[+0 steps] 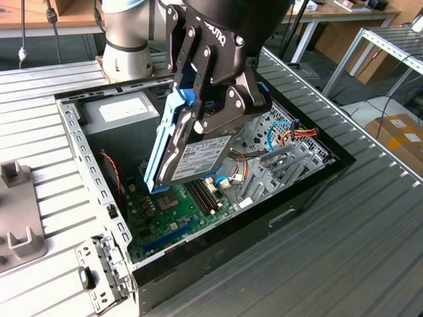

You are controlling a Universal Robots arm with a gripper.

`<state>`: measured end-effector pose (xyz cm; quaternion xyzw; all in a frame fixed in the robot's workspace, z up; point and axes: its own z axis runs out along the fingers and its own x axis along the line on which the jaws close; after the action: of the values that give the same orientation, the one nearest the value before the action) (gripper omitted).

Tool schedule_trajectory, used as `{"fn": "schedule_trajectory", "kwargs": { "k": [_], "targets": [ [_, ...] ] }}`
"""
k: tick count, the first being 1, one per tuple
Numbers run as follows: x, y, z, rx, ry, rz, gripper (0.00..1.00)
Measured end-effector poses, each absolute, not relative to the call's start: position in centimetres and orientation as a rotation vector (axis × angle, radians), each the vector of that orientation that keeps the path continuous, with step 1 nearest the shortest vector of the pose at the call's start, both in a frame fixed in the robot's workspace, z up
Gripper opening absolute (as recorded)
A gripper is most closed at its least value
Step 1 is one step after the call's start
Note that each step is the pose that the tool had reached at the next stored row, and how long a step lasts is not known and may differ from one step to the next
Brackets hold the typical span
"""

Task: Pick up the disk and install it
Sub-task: 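Insert the disk into the insertion slot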

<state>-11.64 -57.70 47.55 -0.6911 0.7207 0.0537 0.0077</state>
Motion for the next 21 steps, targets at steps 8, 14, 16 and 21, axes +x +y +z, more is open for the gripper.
{"fn": "schedule_trajectory", "kwargs": {
  "k": [8,14,16,21],
  "targets": [
    [-10.4,-58.1,47.5,-2.161,2.253,0.168,0.37],
    [-9.6,-58.3,47.5,-2.161,2.253,0.168,0.37],
    [-9.4,-58.4,47.5,-2.161,2.253,0.168,0.37],
    [-8.9,-58.6,47.5,-2.161,2.253,0.168,0.37]
  ]
}}
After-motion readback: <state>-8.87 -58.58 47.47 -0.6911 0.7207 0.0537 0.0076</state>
